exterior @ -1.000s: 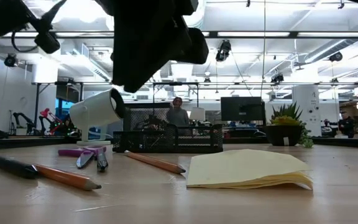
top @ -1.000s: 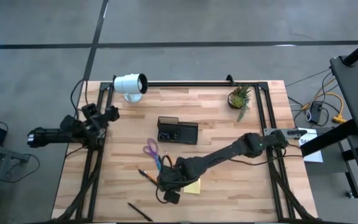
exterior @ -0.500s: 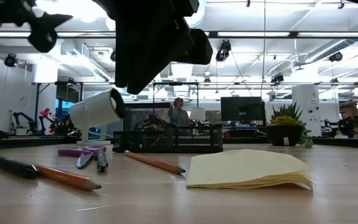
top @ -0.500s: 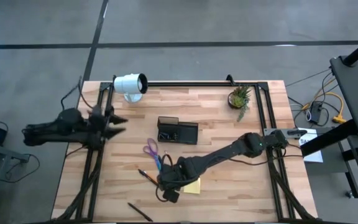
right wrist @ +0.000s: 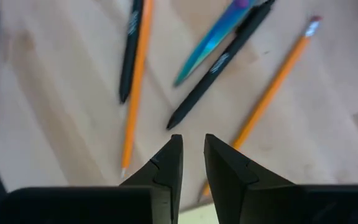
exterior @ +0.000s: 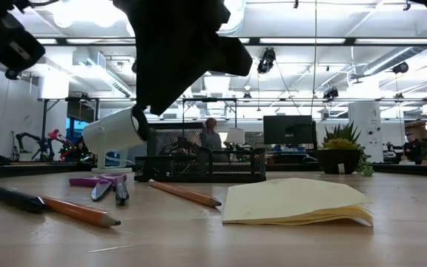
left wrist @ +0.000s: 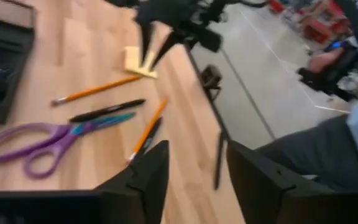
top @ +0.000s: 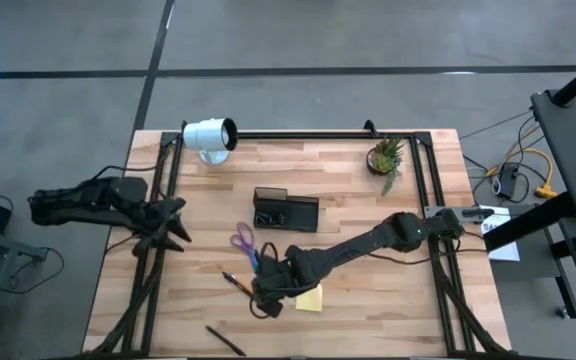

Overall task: Pick and place office supplies into organizer
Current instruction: Put the bottom black pen into the black desk organizer

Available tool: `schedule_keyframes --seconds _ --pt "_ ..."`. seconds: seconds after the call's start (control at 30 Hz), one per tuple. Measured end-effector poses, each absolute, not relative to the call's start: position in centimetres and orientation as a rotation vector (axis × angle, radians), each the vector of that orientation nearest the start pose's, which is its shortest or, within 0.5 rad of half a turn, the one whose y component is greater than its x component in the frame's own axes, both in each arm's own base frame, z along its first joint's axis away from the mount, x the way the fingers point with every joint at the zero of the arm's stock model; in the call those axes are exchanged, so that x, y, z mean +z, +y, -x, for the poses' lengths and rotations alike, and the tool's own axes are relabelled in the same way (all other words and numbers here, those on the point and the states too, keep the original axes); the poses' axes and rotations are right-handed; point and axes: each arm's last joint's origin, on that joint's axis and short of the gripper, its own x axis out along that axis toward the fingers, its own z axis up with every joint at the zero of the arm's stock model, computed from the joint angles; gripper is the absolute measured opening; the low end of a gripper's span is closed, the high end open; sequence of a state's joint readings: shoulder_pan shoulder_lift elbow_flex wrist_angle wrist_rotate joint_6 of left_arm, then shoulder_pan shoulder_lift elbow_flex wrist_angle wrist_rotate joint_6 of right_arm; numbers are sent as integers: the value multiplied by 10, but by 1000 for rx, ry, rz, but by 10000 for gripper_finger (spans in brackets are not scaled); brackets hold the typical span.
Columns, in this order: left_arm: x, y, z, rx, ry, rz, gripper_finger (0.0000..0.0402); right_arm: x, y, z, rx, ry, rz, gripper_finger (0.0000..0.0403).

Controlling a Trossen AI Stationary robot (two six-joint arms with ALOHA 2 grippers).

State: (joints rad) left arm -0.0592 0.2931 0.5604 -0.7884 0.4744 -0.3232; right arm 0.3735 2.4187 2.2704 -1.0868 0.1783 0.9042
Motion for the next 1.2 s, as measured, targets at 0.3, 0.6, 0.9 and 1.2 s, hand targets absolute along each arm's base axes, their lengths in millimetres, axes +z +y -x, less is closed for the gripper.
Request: schedule_keyframes --seconds 0.3,0.6,0.9,1.2 --pt "294 -30 -81 -717 303 449 36 212 185 -467 -387 1108 -472 59" --pt "273 -58 -129 -691 541 377 0 224 178 -470 -504 960 -466 59" --pt "241 -108 -126 -516 833 170 0 253 170 -463 -578 826 -391 59" --pt "216 -172 -128 -492 929 114 4 245 173 -458 -474 971 -377 59"
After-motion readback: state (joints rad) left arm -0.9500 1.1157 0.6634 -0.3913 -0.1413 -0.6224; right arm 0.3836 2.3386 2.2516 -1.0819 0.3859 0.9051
